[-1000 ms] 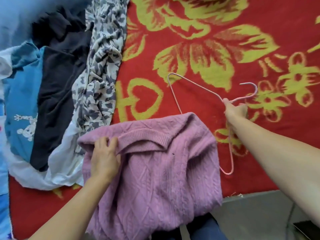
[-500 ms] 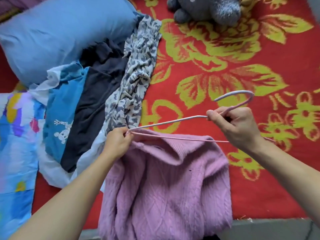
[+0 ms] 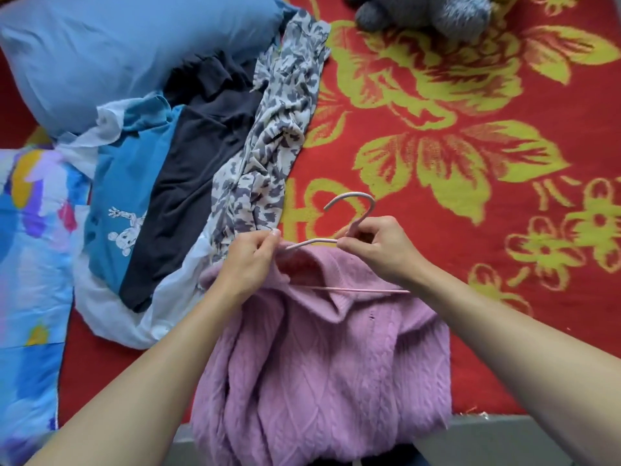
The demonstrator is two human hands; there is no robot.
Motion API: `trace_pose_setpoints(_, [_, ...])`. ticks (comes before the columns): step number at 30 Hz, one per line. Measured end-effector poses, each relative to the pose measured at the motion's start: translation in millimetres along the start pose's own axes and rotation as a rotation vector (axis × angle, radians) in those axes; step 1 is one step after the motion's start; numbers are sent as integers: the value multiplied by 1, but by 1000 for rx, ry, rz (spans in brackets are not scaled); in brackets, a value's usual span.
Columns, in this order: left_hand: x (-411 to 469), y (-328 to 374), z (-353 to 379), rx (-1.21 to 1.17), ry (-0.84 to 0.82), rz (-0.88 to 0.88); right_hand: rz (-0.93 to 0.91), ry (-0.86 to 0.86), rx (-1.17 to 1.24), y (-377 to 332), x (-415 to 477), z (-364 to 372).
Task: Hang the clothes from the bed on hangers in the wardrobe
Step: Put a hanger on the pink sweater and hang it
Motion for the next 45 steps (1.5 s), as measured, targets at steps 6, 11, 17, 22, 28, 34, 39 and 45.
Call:
trace_pose_setpoints(6, [-3,-50,-34,368,-233,166,76,39,152,2,-2,-25])
trace_pose_setpoints(11, [-17,-18,-17,244,-142,410,38,24,131,-8,1,-4])
trace_pose_setpoints(17, [-18,-25,-28,176,-136,367,73,-42,-13,8,1,-9])
trace_pose_setpoints(22, [-23,-6,-16,167,-69,329,75,231,-171,37,-7,-26])
trace_pose_setpoints(28, [-28,15,-14,226,-32,281,31,144,-197,17,-25,16])
trace_pose_setpoints(34, [-14,10,-12,152,126,74,-256,372,-411,-10,-46,18])
trace_pose_setpoints(39, [-11,1,-24,-29,145,76,111,324,-618,23,-81,16])
trace_pose_setpoints(45, [-33,10,-29,-56,50,176,556,72,-640,93,-78,30])
Point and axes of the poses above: each hand's wrist, its own x-axis towards the middle knuckle, its own z-axis out of the palm, y = z × x, the point moved 5 cm from there along x, towards the middle knuckle, and after that the axes turned 12 degrees about y, right-handed, at the moved point
